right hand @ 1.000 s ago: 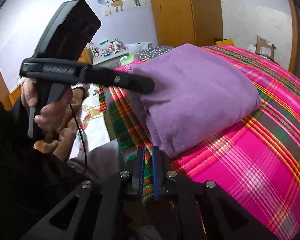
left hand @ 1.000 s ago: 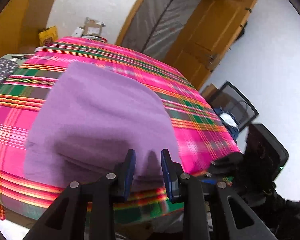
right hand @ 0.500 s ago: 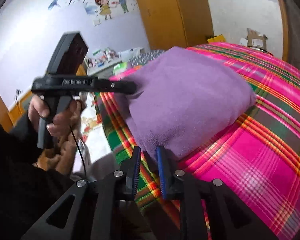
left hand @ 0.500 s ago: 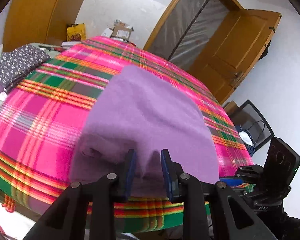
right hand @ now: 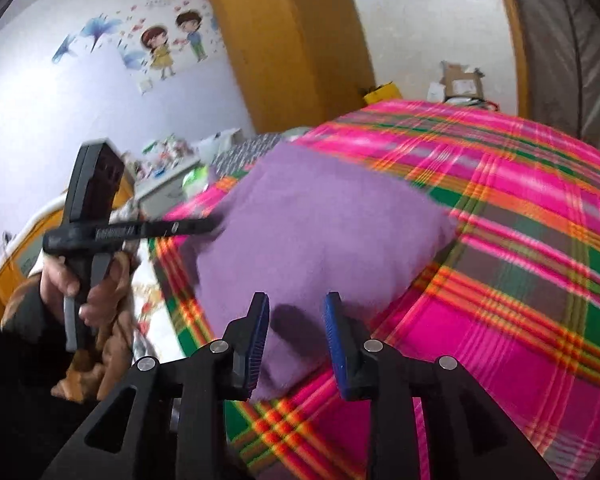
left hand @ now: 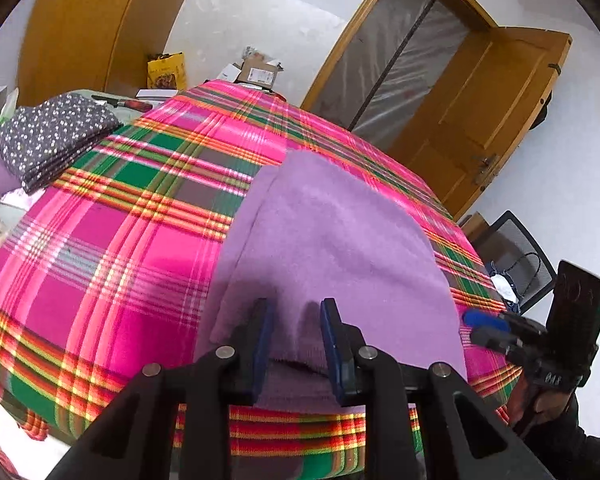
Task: Fold clothes
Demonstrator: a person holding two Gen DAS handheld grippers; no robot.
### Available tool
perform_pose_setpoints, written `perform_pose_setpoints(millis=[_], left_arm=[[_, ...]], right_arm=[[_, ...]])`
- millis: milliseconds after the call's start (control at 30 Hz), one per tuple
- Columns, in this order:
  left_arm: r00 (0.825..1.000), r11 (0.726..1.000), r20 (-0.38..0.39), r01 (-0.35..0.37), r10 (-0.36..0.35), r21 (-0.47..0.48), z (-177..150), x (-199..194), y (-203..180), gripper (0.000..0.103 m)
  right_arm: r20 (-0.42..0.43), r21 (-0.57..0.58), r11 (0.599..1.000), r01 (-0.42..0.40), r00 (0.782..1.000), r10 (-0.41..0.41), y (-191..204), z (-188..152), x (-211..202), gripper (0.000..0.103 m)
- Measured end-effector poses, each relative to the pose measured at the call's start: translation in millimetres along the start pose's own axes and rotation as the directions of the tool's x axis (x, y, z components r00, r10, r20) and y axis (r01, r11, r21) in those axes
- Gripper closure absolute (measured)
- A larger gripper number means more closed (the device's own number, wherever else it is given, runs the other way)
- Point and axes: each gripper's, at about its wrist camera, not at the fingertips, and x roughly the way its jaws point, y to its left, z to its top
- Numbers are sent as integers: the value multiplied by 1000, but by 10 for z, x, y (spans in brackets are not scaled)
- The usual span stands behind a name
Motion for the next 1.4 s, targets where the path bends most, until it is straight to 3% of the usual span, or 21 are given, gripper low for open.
perform_pose_setpoints(millis=[133,333,433,600,733,900,1000,1100,1233,1400], left_arm=[[1000,999,19,-18,17,41,196,5,-17,78],[1000,986,19,-17,15,164,718,168,-166,77],[1000,979,-24,23,-18,202,913,383,-212,77],[991,981,-136,38,-12,190,1014,801,-116,77],[982,991,-188,58,-35,121,988,973,108,77],[976,992,-196,112,-97,65,1003,967,275,82],[981,994,-169,102,-92,49,986,808,301,81],[992,995,-93,86,-81,53,928,524,311,81],[995,994,-35,98,-96,52,607,164,296,81],[994,998,-92,66,-66,-9,118,93,427,80]], right_arm=[[24,57,995,82,996,-83,-156,202,72,74],[-1,139,982,128,992,-129,-399,417,314,74],[-16,165,977,138,990,-137,-478,464,421,74],[-40,167,974,150,989,-146,-542,523,576,76],[-76,170,972,160,986,-149,-596,542,692,78],[-88,166,972,165,984,-152,-640,548,785,78],[-79,204,968,148,988,-134,-672,549,727,78],[-48,221,965,138,990,-130,-643,525,605,77],[-10,213,971,109,994,-109,-535,454,448,77],[-3,188,978,92,996,-93,-415,434,420,76]])
